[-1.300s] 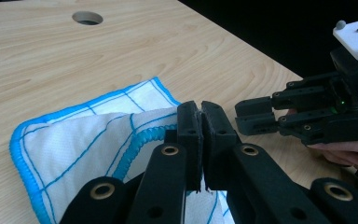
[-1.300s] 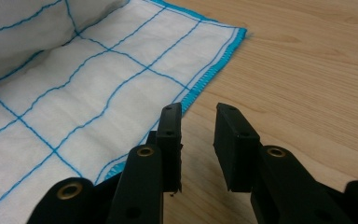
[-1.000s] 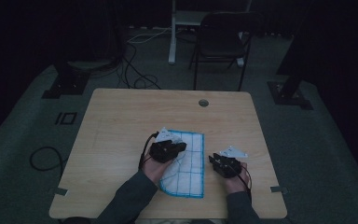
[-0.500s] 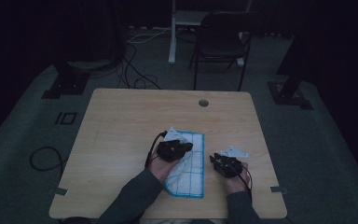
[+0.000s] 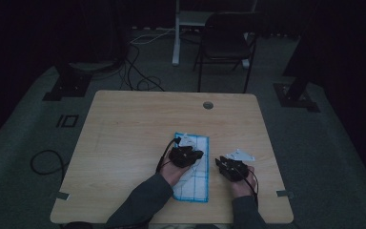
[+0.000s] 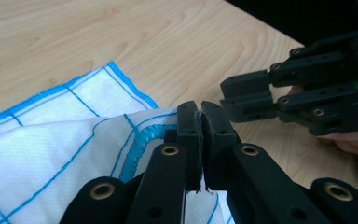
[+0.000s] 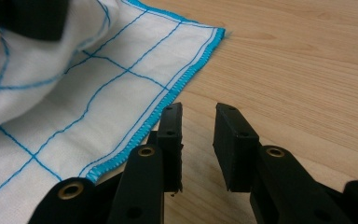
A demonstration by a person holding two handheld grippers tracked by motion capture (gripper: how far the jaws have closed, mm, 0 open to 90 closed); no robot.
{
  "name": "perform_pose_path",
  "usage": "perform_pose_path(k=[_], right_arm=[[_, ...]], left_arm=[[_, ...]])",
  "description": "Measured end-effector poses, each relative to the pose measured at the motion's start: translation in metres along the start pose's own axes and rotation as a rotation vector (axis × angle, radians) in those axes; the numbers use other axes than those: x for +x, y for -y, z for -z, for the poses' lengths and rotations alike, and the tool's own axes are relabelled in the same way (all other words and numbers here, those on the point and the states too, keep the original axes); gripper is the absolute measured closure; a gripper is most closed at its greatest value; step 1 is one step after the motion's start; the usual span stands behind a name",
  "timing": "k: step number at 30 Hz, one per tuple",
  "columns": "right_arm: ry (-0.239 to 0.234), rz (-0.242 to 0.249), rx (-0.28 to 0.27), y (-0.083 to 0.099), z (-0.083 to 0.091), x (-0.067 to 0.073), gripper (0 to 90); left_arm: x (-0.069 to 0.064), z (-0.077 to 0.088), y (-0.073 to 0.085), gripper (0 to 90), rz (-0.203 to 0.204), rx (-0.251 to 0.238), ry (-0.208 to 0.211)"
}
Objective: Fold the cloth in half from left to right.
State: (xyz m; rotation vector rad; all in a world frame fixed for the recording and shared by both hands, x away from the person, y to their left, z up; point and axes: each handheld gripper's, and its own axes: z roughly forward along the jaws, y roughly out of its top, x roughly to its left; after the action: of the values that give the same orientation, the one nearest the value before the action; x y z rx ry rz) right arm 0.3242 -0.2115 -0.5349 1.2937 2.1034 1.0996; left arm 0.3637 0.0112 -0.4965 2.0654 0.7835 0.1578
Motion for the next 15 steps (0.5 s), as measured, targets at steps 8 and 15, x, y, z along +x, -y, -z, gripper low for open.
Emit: perform_pose_path(k=[8, 15], right_arm=[[0.01, -0.011, -0.002, 0.0, 0.0, -0.001, 72.2], [0.009, -0.01, -0.002, 0.0, 0.001, -0.002, 72.2]], left_arm=[[0.0, -0.015, 0.005, 87.6, 0.001, 0.037, -0.007], [-0.001, -0.017, 0.008, 75.0, -0.003, 0.044, 0.008]])
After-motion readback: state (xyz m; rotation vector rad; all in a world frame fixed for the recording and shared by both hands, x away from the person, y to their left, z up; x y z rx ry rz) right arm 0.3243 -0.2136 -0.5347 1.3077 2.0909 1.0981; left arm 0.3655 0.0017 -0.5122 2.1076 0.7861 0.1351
